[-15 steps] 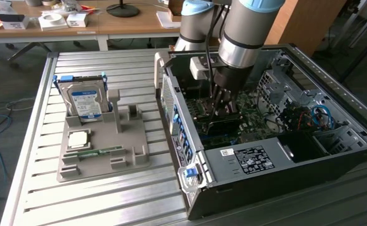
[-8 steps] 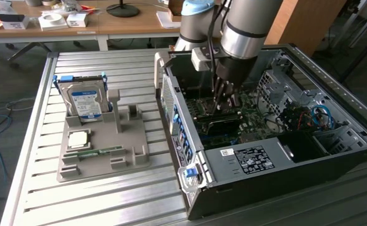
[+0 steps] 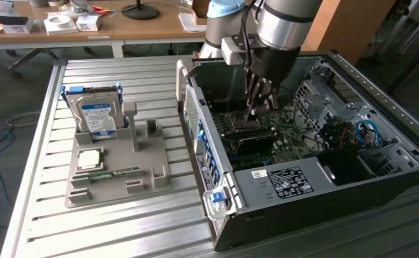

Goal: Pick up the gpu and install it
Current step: 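Press down on the gpu until it lock into place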

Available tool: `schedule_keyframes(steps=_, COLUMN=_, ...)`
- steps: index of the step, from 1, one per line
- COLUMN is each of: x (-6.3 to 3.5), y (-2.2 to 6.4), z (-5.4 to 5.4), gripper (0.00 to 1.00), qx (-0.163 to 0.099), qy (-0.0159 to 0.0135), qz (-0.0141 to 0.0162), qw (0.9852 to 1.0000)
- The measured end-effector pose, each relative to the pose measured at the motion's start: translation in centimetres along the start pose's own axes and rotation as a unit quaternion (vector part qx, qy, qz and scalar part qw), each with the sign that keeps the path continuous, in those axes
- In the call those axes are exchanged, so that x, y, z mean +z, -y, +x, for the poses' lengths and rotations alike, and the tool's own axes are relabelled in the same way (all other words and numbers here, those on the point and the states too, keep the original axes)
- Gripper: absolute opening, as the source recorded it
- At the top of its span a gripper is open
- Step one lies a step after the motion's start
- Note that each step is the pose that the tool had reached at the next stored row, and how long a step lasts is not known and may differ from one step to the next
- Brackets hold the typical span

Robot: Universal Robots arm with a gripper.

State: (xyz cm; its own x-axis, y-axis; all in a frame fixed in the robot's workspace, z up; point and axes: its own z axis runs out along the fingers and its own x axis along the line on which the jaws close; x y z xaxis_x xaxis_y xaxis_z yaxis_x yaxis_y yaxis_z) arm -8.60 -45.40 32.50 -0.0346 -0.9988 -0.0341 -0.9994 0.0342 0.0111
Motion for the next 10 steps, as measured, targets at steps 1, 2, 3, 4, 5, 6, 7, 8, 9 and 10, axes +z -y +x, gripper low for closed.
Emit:
schedule_keyframes(steps=1, x=-0.29, y=0.0, z=0.0, gripper=0.11, qx=0.0, qy=-0.0001, qz=0.0, qw=1.0)
schedule_keyframes(steps=2, x=-0.61, y=-0.01, z=0.0, gripper=0.11, qx=0.0, qy=-0.0001, qz=0.0, qw=1.0)
schedule_keyframes(steps=3, x=-0.87, y=-0.01, z=0.0, gripper=0.11, qx=0.0, qy=-0.0001, qz=0.0, qw=1.0)
schedule_keyframes(steps=4, x=-1.1, y=-0.01, z=0.0, gripper=0.11, qx=0.0, qy=0.0, qz=0.0, qw=1.0)
schedule_keyframes(steps=5, x=-1.3, y=-0.02, z=0.0, gripper=0.11, qx=0.0, qy=0.0, qz=0.0, qw=1.0)
schedule_keyframes(steps=6, x=-1.5, y=-0.02, z=0.0, gripper=0.11, qx=0.0, qy=-0.0001, qz=0.0, qw=1.0)
schedule_keyframes(steps=7, x=-1.68, y=-0.02, z=-0.1, gripper=0.11, qx=0.0, qy=0.0, qz=0.0, qw=1.0)
schedule_keyframes(steps=8, x=-1.85, y=-0.02, z=-0.1, gripper=0.11, qx=0.0, qy=-0.0001, qz=0.0, qw=1.0)
schedule_keyframes(steps=9, x=-1.93, y=-0.02, z=-0.1, gripper=0.11, qx=0.0, qy=0.0, qz=0.0, qw=1.0)
schedule_keyframes(steps=10, x=-1.93, y=-0.02, z=-0.1, gripper=0.11, qx=0.0, qy=0.0001, qz=0.0, qw=1.0)
